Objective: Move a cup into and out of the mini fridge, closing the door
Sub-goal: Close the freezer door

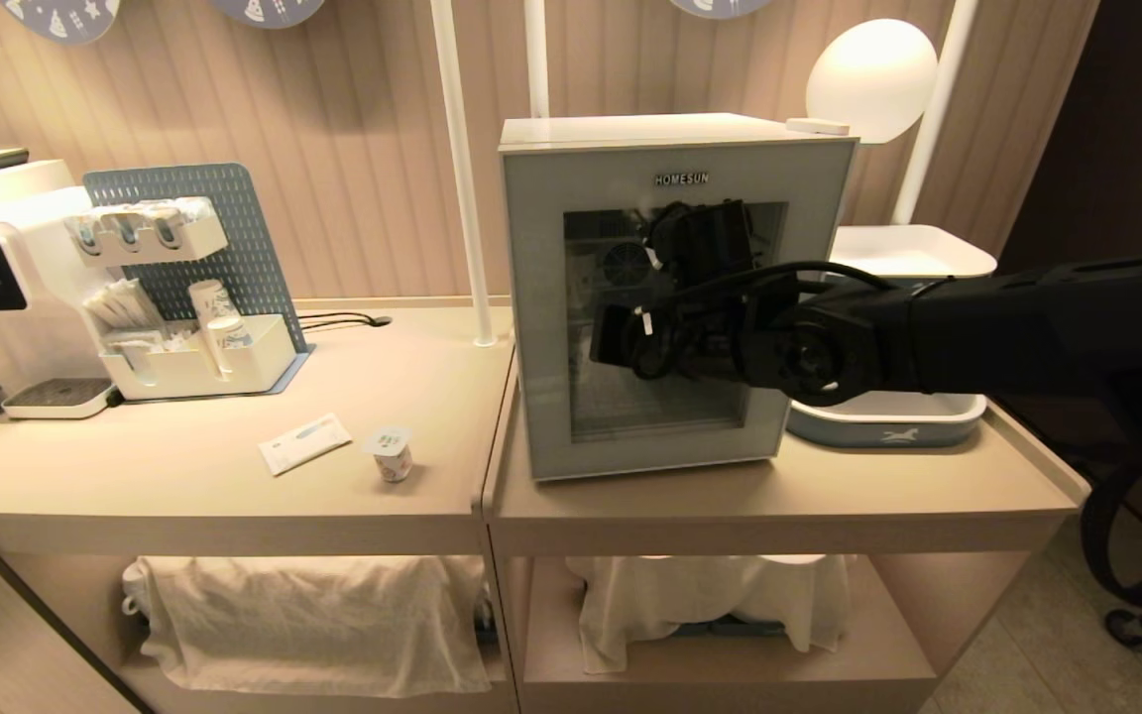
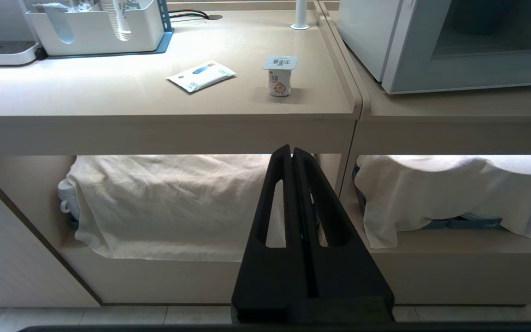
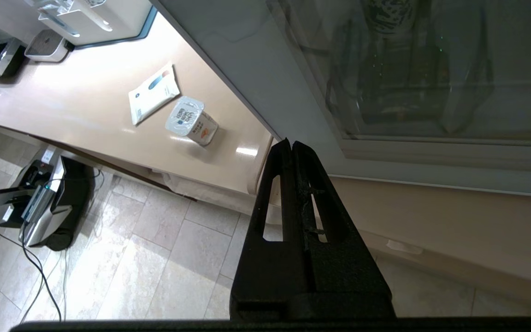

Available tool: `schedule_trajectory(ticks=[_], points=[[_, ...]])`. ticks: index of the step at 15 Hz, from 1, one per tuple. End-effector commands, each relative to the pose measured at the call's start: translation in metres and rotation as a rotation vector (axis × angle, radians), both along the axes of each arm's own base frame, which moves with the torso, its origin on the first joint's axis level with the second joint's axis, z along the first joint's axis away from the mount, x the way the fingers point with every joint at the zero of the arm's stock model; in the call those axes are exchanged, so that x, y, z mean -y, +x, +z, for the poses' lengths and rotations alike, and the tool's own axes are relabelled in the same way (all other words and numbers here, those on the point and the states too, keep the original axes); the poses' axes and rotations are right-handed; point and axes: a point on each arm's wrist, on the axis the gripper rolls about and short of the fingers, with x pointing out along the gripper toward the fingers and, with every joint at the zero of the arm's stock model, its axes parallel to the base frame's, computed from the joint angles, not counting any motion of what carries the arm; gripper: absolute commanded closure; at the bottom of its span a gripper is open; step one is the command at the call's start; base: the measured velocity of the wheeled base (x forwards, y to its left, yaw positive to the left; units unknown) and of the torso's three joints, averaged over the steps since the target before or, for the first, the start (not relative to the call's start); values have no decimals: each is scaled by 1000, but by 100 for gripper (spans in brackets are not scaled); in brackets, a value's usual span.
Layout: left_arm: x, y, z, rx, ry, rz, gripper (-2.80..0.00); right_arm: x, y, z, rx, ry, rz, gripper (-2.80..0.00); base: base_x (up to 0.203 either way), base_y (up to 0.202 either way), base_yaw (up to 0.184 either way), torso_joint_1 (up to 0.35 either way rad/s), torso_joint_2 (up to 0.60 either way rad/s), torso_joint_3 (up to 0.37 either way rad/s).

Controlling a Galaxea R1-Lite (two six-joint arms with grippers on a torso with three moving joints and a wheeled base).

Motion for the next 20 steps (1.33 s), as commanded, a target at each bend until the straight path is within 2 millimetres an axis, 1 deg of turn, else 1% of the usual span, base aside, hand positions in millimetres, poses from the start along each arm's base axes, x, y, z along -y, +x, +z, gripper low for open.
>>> schedule_trajectory(ticks=[1,3,5,7,9,10,12,13,14,16,18,20], points=[[0,0,0,0,-1,-1,0,-2,0,-3,-4,1,1,0,0,0,0,0,0,0],[0,0,0,-1,0,-1,0,-3,2,-5,-2,-2,-9,0,0,0,0,0,0,0],[0,0,0,-1,-1,-1,0,-8,10,-6,20,3,-30,0,0,0,0,0,0,0],[0,0,0,0,-2,-1,0,-14,17,-14,29,-11,-67,0,0,0,0,0,0,0],[0,0,0,0,0,-1,0,-18,17,-17,30,-19,-70,0,0,0,0,0,0,0],[0,0,0,0,0,-1,0,-18,17,-17,29,-21,-71,0,0,0,0,0,0,0],[0,0,0,0,0,-1,0,-11,11,-6,40,-16,-80,0,0,0,0,0,0,0],[0,0,0,0,0,0,0,-6,4,5,58,-12,-94,0,0,0,0,0,0,0],[0,0,0,0,0,-1,0,2,-6,21,83,-10,-102,0,0,0,0,0,0,0],[0,0,0,0,0,-1,0,23,-31,50,131,-16,-127,0,0,0,0,0,0,0],[0,0,0,0,0,-1,0,52,-68,84,201,-33,-194,0,0,0,0,0,0,0],[0,0,0,0,0,-1,0,88,-111,114,288,-87,-317,0,0,0,0,0,0,0]])
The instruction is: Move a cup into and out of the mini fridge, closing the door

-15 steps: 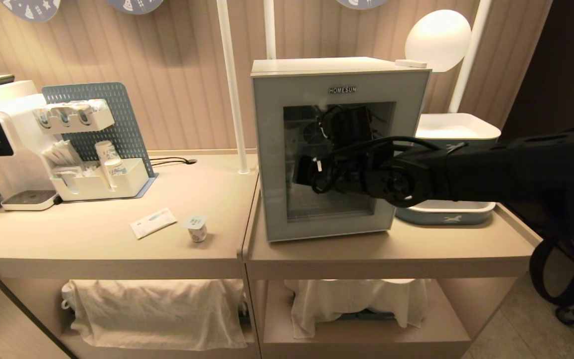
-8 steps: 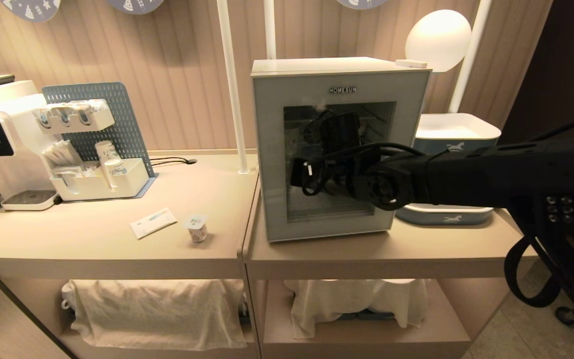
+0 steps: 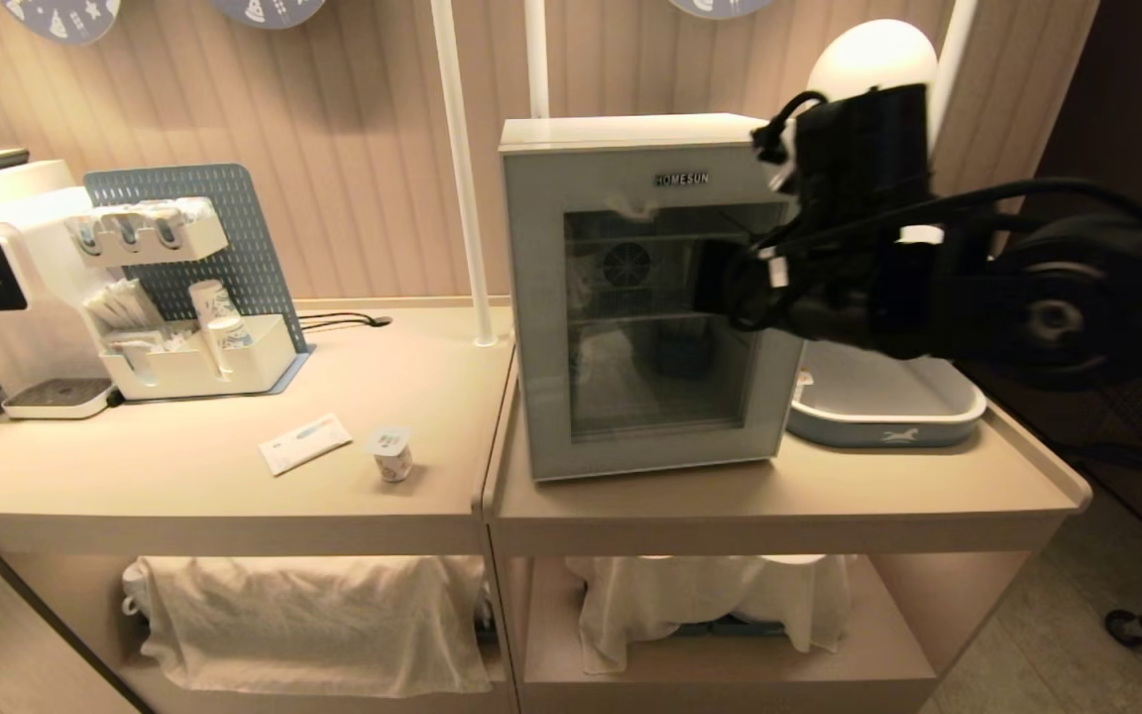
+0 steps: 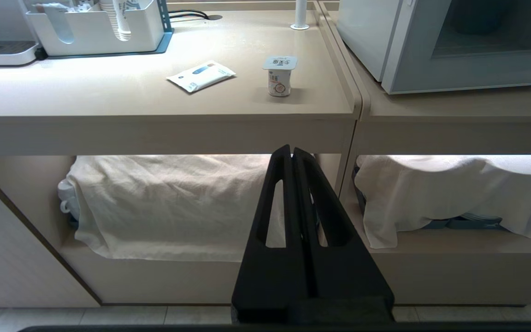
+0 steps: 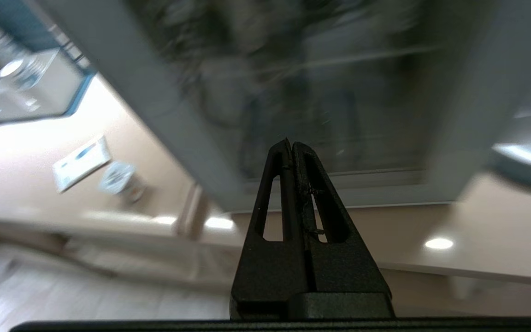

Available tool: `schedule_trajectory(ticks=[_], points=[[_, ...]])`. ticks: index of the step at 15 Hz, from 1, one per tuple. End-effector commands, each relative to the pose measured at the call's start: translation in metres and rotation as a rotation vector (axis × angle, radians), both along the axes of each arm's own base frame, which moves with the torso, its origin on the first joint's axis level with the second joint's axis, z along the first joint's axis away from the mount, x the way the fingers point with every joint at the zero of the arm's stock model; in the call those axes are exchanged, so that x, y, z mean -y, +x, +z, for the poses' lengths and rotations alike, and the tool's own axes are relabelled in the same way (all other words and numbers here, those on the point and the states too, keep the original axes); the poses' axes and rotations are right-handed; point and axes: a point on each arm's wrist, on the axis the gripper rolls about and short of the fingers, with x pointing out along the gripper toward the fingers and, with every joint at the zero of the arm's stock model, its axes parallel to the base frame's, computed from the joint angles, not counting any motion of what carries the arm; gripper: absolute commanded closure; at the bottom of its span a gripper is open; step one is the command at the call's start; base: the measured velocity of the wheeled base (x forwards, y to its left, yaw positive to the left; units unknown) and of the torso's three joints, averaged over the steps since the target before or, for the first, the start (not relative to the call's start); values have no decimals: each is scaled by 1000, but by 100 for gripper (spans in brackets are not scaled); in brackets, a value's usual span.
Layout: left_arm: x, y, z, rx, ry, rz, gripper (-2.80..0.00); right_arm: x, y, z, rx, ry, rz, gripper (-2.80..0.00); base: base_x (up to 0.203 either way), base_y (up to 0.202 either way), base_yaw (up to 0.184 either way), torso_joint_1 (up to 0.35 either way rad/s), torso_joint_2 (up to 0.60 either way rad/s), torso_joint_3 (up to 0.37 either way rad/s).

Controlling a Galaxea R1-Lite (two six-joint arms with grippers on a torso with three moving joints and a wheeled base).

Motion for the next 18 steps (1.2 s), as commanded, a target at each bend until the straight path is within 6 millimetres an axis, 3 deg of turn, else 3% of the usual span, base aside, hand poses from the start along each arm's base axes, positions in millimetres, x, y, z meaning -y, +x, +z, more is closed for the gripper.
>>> schedule_trajectory(ticks=[1,4,5,7,10,13,16,18], points=[[0,0,0,0,0,0,0,52,-62,54,141,23,-123,0,0,0,0,0,0,0],[0,0,0,-1,0,1,0,138,-130,70,241,-68,-473,0,0,0,0,0,0,0],[0,0,0,0,0,0,0,167,-154,67,258,-92,-607,0,0,0,0,0,0,0],[0,0,0,-1,0,1,0,202,-205,47,279,-125,-806,0,0,0,0,0,0,0],[0,0,0,0,0,0,0,221,-270,-2,312,-143,-958,0,0,0,0,0,0,0],[0,0,0,0,0,0,0,224,-310,-54,337,-151,-1020,0,0,0,0,0,0,0],[0,0,0,0,0,0,0,221,-346,-93,482,-121,-869,0,0,0,0,0,0,0],[0,0,0,0,0,0,0,218,-355,-121,591,-112,-695,0,0,0,0,0,0,0]])
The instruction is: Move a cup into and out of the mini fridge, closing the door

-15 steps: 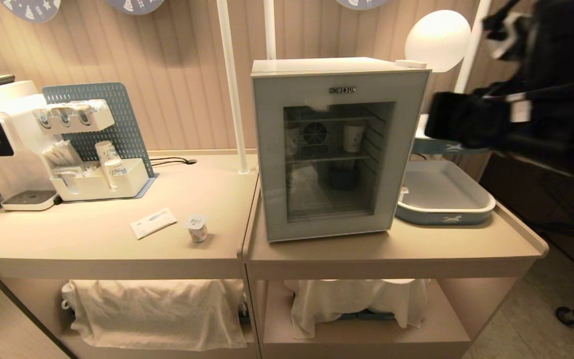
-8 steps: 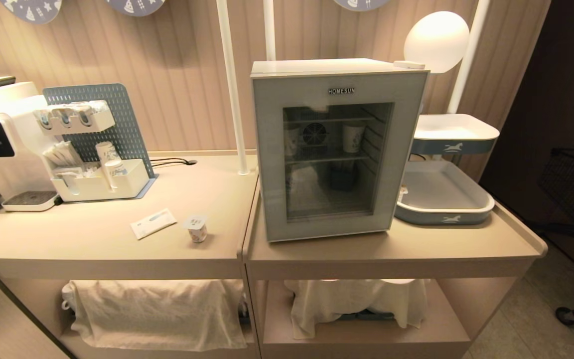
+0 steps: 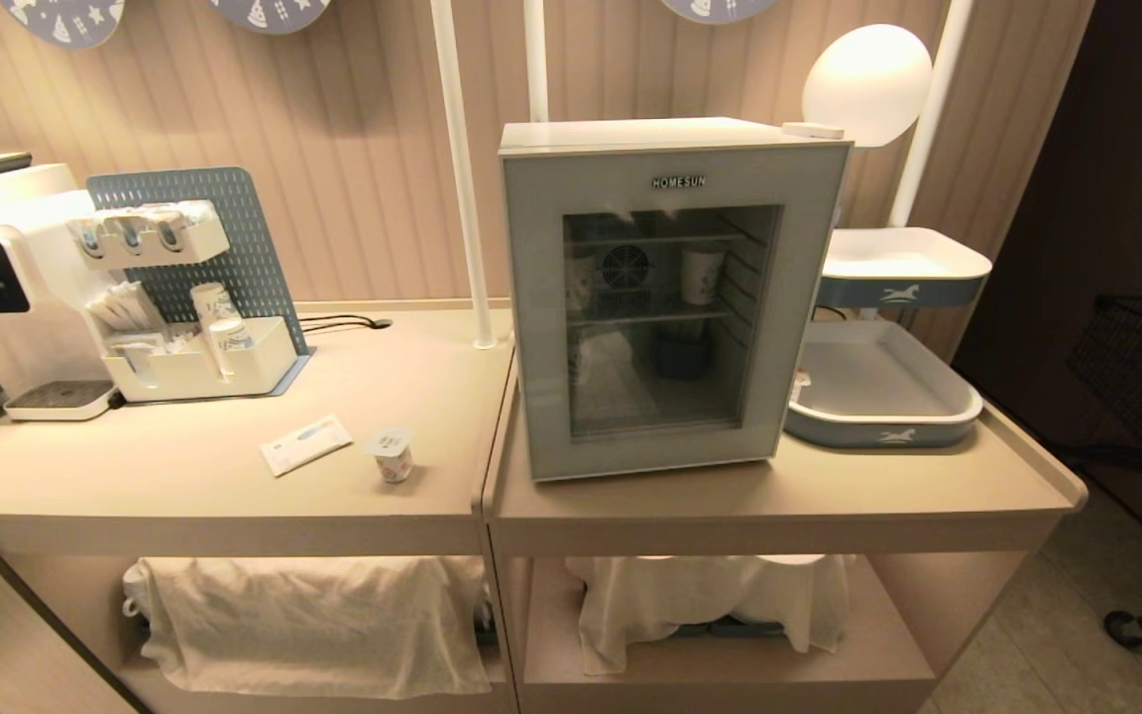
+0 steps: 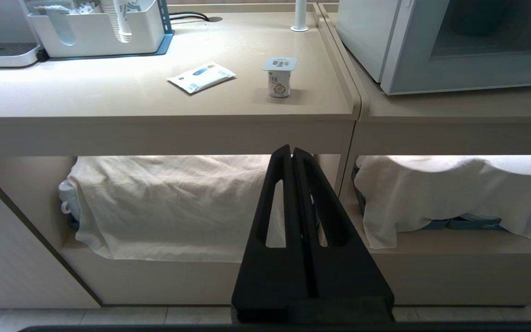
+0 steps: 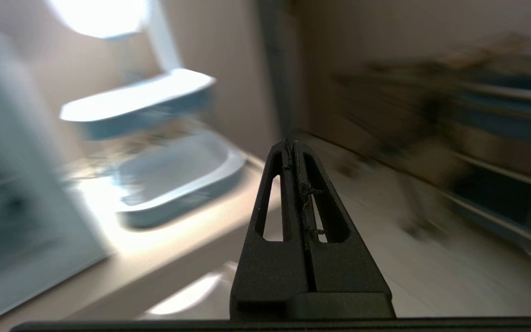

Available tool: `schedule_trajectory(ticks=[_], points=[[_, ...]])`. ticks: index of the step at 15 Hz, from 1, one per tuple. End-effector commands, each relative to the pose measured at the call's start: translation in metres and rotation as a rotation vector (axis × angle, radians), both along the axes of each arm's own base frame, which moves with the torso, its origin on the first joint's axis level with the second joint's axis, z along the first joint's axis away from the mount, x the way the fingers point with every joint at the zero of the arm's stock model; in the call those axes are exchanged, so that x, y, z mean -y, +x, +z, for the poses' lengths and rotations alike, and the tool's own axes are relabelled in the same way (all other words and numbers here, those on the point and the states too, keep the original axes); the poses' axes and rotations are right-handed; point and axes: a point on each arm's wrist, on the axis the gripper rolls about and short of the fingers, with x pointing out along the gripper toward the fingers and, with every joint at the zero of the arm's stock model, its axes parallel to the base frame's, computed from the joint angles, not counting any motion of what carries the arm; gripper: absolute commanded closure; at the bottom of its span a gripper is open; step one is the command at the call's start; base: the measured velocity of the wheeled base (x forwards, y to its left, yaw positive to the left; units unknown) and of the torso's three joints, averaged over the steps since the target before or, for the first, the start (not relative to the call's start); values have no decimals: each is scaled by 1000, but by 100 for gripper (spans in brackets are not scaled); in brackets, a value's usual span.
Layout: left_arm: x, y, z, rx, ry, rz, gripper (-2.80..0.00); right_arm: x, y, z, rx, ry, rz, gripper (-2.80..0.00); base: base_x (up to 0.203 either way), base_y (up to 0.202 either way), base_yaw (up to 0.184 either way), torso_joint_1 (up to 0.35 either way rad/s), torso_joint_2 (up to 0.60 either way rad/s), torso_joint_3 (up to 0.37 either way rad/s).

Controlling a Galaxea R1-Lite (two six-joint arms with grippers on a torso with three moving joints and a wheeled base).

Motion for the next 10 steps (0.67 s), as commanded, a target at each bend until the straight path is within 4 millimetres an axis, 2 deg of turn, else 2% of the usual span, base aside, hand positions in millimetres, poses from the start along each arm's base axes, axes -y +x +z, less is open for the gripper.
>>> schedule_trajectory(ticks=[1,3,6,8,10], points=[[0,0,0,0,0,0,0,-3,-8,-36,87,-58,152,0,0,0,0,0,0,0],[0,0,0,0,0,1,0,-9,8,-65,-19,-127,405,0,0,0,0,0,0,0],[0,0,0,2,0,0,0,-12,11,-84,-204,-137,541,0,0,0,0,0,0,0],[0,0,0,0,0,0,0,-12,11,-89,-266,-112,551,0,0,0,0,0,0,0],[0,0,0,0,0,0,0,-12,11,-89,-249,-93,547,0,0,0,0,0,0,0]])
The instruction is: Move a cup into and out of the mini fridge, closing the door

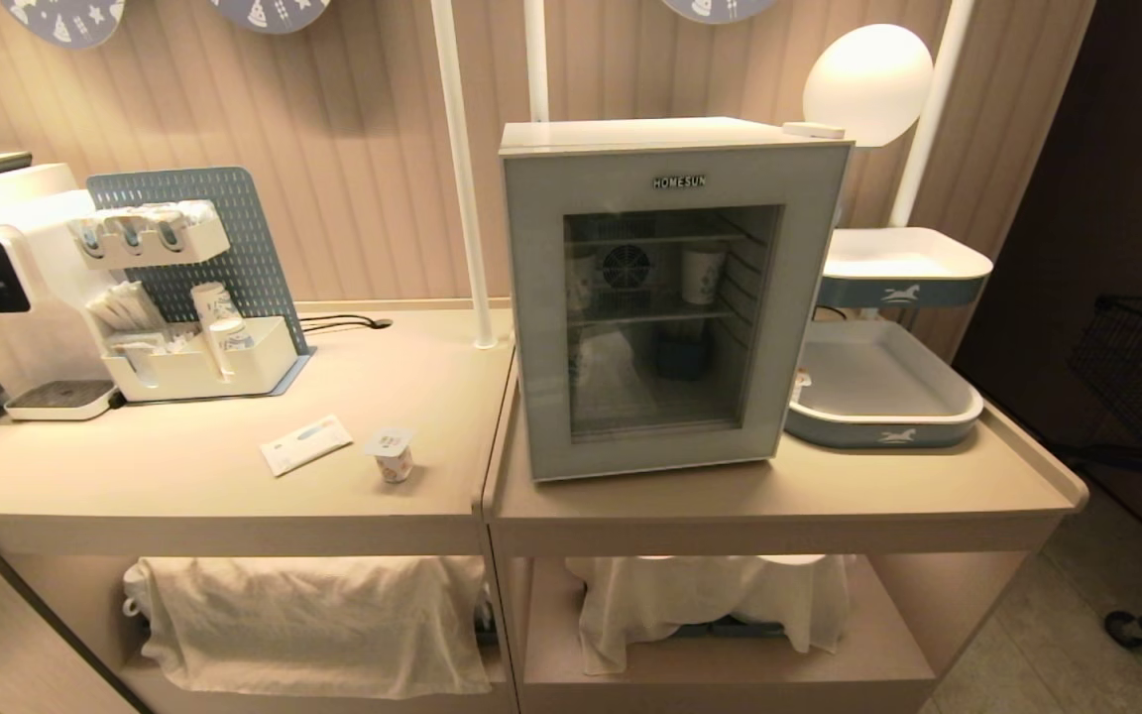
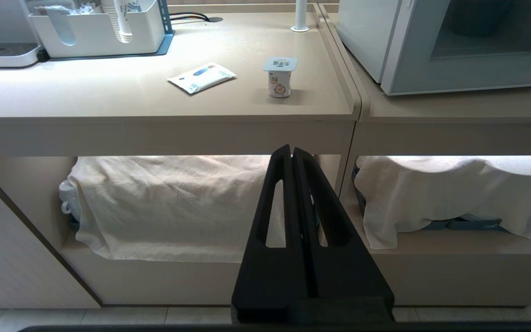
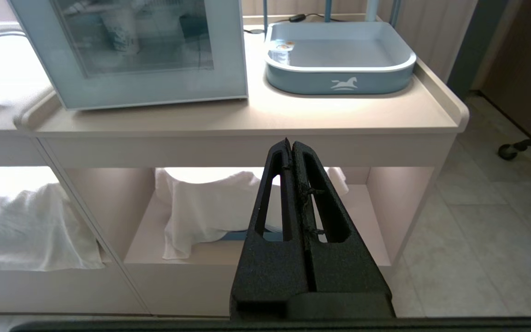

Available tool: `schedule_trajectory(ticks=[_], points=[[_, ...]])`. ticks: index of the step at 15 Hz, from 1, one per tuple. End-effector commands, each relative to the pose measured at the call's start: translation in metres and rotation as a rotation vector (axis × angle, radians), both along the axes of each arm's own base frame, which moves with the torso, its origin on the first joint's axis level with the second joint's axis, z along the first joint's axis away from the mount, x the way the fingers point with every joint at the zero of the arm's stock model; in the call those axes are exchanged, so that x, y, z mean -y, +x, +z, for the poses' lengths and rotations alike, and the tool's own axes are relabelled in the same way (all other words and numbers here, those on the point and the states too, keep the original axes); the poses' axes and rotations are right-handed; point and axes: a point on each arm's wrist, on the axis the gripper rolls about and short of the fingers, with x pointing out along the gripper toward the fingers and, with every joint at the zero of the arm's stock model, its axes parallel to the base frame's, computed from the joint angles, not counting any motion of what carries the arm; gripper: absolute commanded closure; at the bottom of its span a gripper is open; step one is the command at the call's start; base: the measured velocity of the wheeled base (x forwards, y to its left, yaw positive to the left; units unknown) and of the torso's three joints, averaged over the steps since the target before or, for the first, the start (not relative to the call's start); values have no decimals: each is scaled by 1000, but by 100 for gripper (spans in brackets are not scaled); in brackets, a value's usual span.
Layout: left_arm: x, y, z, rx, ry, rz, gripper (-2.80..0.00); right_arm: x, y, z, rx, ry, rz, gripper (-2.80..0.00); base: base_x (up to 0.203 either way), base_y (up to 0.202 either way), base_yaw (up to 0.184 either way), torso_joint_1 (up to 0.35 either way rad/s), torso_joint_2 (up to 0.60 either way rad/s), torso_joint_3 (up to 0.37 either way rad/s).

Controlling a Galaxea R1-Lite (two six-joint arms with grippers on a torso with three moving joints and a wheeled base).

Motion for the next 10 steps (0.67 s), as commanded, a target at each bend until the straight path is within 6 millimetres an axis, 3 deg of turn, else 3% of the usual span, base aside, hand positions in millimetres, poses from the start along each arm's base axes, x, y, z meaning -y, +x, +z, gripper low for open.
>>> schedule_trajectory(ticks=[1,10], points=[[0,0,0,0,0,0,0,0,0,0,-2,2,1,0,0,0,0,0,0,0],[0,0,0,1,0,-1,0,0,0,-1,-4,25,-1,0,0,0,0,0,0,0]])
